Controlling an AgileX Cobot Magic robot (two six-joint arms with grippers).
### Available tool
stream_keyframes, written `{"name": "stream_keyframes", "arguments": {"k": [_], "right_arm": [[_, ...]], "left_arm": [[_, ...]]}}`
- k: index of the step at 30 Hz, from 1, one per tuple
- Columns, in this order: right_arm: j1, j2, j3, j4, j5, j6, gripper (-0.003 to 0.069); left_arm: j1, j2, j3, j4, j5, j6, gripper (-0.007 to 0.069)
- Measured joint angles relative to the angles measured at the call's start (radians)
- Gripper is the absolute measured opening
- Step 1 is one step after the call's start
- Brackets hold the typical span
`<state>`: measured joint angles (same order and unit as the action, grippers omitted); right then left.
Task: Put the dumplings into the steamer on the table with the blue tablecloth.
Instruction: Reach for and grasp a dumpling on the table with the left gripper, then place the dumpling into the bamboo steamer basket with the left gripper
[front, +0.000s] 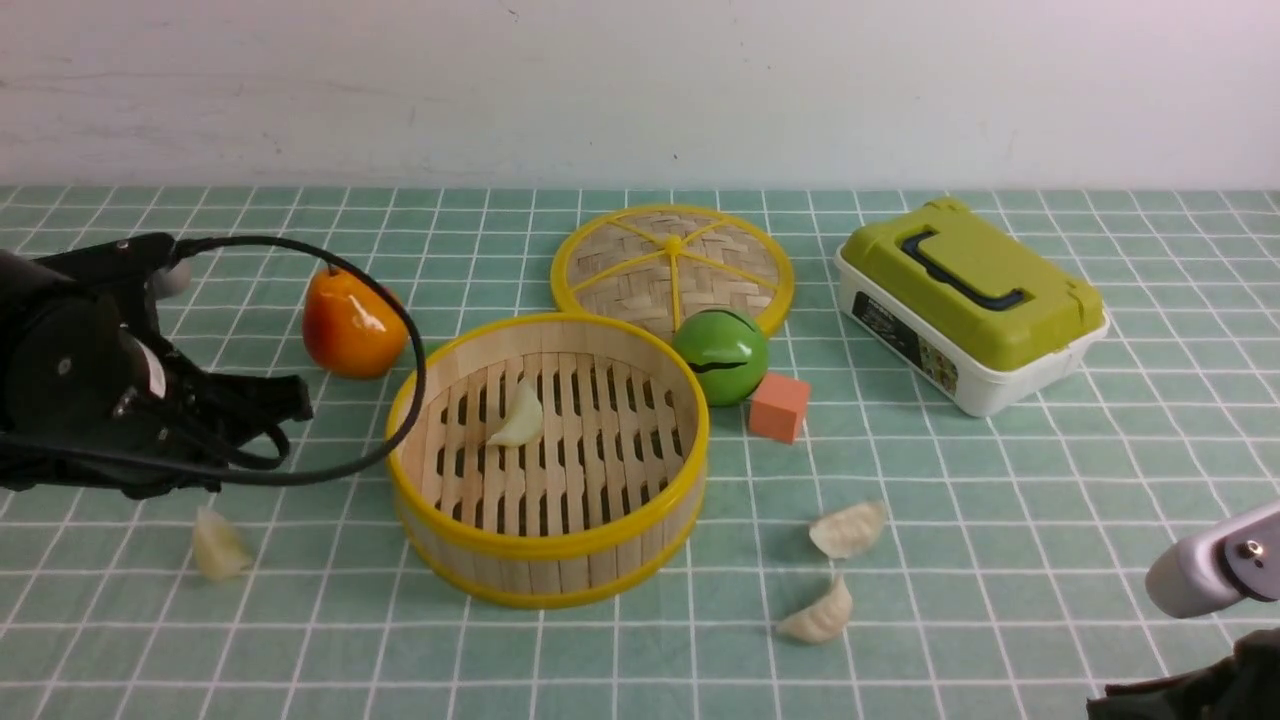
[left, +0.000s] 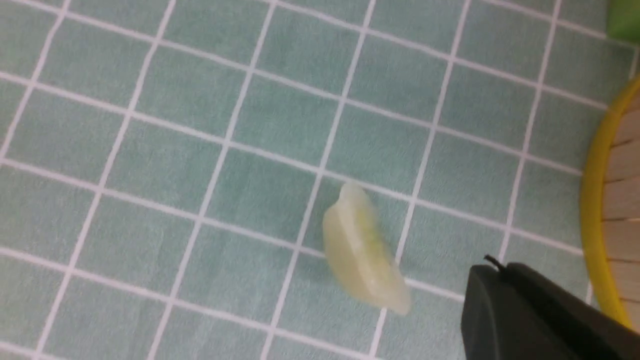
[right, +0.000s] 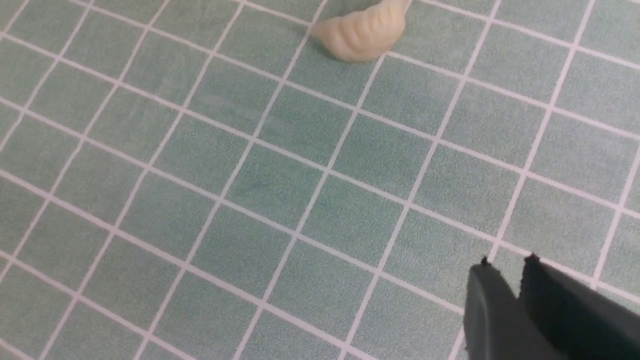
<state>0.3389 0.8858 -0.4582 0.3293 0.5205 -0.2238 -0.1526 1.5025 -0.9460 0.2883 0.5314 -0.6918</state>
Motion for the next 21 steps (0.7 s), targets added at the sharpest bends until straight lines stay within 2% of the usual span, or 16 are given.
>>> {"name": "stream_keyframes", "arguments": {"k": [2,4,7,9,10,12,16,17,18,19,21], "right_arm": [[0.000,0.000,0.000,0.000,0.000,0.000,0.0095],[0.000,0.000,0.000,0.000,0.000,0.000,0.0095],[0.000,0.000,0.000,0.000,0.000,0.000,0.0096],[0.000,0.000,0.000,0.000,0.000,0.000,0.0097],[0.000,0.000,0.000,0.000,0.000,0.000,0.0097],[0.000,0.000,0.000,0.000,-0.001,0.000,0.0097],[0.000,0.000,0.000,-0.001,-0.002,0.000,0.0097],[0.000,0.000,0.000,-0.001,-0.003,0.000,0.0097],[0.000,0.000,0.000,-0.001,-0.003,0.000,0.0097],[0.000,0.000,0.000,-0.001,-0.003,0.000,0.0097],[0.000,0.000,0.000,-0.001,-0.003,0.000,0.0097]], "left_arm": [[0.020,0.021,0.000,-0.011,0.002,-0.012,0.0009],[0.043,0.053,0.000,-0.014,0.002,-0.038,0.0067],[0.079,0.130,0.000,-0.014,-0.004,-0.098,0.0232],[0.083,0.153,0.000,-0.014,-0.008,-0.107,0.0290],[0.086,0.184,0.000,-0.014,-0.019,-0.112,0.0345],[0.086,0.222,0.000,-0.015,-0.044,-0.114,0.0384],[0.086,0.273,-0.004,-0.012,-0.078,-0.119,0.0375],[0.086,0.276,-0.008,-0.011,-0.085,-0.122,0.0305],[0.086,0.277,-0.008,-0.011,-0.084,-0.123,0.0305],[0.087,0.277,-0.010,-0.011,-0.086,-0.123,0.0242],[0.087,0.270,-0.011,-0.015,-0.085,-0.123,0.0242]]}}
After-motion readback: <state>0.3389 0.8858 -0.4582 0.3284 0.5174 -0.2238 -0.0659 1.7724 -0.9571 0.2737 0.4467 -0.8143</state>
